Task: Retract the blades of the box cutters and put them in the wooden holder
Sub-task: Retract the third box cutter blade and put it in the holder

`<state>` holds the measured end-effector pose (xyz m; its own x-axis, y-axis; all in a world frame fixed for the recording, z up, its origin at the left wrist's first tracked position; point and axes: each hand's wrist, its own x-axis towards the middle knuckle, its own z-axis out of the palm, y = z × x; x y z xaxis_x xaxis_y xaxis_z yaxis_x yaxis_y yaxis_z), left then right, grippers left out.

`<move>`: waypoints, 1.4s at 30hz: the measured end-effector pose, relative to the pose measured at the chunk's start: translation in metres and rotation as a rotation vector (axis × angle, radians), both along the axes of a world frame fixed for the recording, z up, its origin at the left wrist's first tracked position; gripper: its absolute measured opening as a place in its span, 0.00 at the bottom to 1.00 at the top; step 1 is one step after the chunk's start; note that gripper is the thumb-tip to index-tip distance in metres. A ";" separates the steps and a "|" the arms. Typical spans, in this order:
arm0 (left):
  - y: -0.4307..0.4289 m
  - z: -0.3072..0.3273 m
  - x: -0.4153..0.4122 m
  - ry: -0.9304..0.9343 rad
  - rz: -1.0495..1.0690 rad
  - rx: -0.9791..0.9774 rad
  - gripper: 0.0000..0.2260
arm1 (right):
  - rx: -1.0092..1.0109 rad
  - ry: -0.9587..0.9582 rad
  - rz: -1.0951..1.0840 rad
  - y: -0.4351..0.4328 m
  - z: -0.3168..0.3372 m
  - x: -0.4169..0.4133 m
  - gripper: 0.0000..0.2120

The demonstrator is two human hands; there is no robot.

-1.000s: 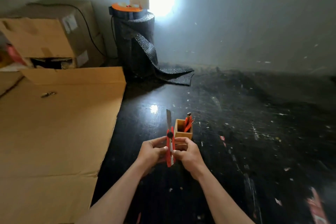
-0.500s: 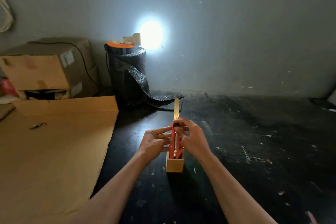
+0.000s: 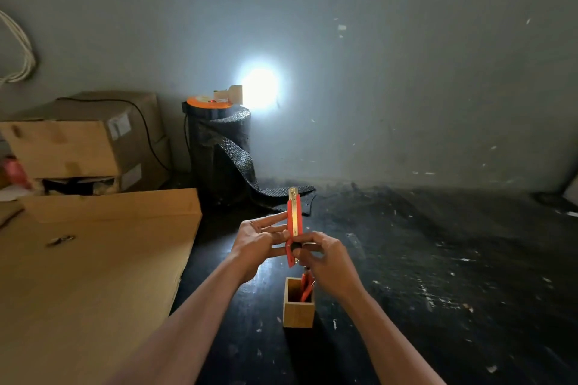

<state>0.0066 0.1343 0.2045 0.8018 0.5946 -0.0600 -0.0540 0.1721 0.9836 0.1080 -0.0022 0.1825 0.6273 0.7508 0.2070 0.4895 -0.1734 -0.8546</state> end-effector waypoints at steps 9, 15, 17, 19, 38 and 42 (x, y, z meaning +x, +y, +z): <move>-0.002 0.000 0.008 0.019 -0.015 0.066 0.18 | -0.058 -0.123 -0.059 -0.002 -0.002 -0.002 0.09; -0.002 0.004 0.012 0.007 -0.010 0.072 0.19 | -0.034 -0.179 -0.061 -0.003 -0.001 -0.005 0.12; -0.002 0.006 0.012 0.010 -0.019 0.083 0.19 | -0.044 -0.180 -0.074 -0.003 -0.001 -0.004 0.10; -0.004 0.006 0.012 0.013 -0.027 0.096 0.19 | -0.036 -0.149 -0.112 -0.001 0.001 -0.005 0.08; -0.003 0.005 0.010 -0.019 -0.021 0.094 0.20 | -0.029 -0.268 -0.043 -0.011 -0.001 -0.004 0.17; -0.005 0.005 0.011 -0.019 -0.011 0.066 0.20 | -0.024 -0.216 -0.077 -0.009 0.002 -0.004 0.08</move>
<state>0.0172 0.1295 0.2099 0.8090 0.5877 -0.0052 -0.0714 0.1071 0.9917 0.1045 -0.0111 0.1845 0.6259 0.7087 0.3254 0.6453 -0.2363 -0.7265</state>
